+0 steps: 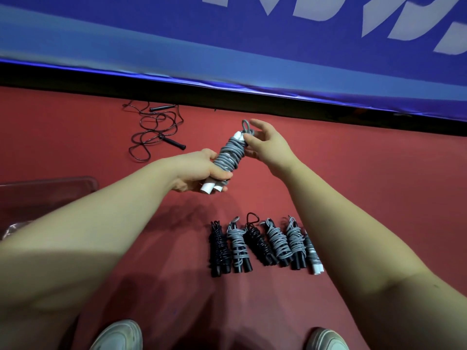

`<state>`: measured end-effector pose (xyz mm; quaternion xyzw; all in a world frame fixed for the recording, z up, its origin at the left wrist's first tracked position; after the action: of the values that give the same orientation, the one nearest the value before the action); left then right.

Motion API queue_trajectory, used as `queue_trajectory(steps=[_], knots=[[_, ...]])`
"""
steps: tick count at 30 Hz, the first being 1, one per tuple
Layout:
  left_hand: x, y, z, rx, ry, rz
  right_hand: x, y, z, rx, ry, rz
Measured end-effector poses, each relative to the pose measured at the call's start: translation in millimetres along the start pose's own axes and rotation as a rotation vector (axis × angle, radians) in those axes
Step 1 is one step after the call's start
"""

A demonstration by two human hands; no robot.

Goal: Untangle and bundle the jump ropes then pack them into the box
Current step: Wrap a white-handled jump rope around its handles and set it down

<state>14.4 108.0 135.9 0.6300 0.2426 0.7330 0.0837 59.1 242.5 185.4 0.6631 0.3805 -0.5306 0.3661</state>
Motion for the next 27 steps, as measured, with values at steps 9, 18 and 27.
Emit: queue_trajectory(steps=[9, 18, 27], knots=[[-28, -4, -20, 0.149, -0.037, 0.021, 24, 4, 31, -0.068, 0.043, 0.105], [-101, -8, -38, 0.182, -0.264, -0.212, 95, 12, 77, -0.248, 0.105, 0.352], [-175, -31, -32, 0.118, -0.303, -0.394, 159, 14, 105, -0.366, 0.233, 0.557]])
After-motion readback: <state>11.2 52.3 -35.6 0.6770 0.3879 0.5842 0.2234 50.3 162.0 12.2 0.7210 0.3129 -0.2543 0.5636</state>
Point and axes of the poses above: each hand's wrist, its own y-axis away from the middle knuckle, its own z-axis out of the palm, x = y × z, the point moved 10 cm from there along -y, towards the middle knuckle, and after that the axes turned 12 degrees about -x, right-handed, at the moved point
